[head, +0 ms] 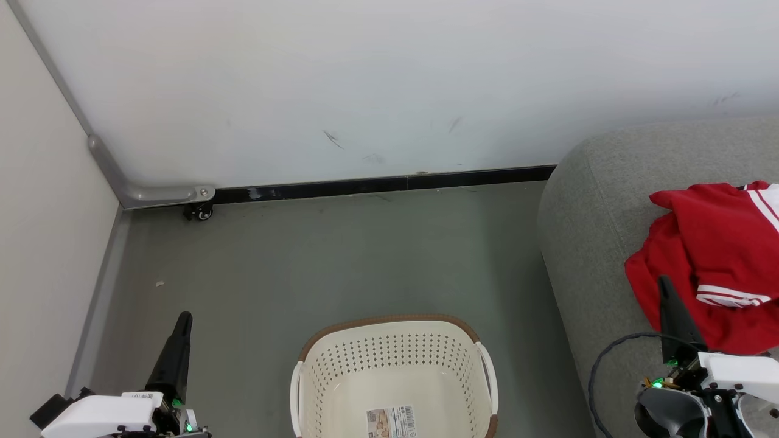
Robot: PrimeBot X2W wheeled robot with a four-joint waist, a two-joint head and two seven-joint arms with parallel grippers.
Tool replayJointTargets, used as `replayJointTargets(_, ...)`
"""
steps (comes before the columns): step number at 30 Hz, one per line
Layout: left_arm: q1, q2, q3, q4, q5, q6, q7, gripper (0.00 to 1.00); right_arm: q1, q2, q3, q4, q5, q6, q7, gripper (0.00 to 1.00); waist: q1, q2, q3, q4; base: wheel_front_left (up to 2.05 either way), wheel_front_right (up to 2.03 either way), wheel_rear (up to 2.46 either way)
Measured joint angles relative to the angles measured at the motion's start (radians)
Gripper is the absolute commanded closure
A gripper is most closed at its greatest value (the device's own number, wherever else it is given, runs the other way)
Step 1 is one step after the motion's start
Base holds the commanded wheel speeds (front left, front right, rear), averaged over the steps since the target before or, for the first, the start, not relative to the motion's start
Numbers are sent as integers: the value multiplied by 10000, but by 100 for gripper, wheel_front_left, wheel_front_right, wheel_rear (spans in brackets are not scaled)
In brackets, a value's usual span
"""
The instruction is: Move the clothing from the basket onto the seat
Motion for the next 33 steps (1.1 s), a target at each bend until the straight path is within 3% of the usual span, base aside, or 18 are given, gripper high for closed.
replayJointTargets(33,0,0,-13,-12,-2,0,-2,100,0,21,-40,4,-13,0,10,100,0,0,1,0,0,0,0)
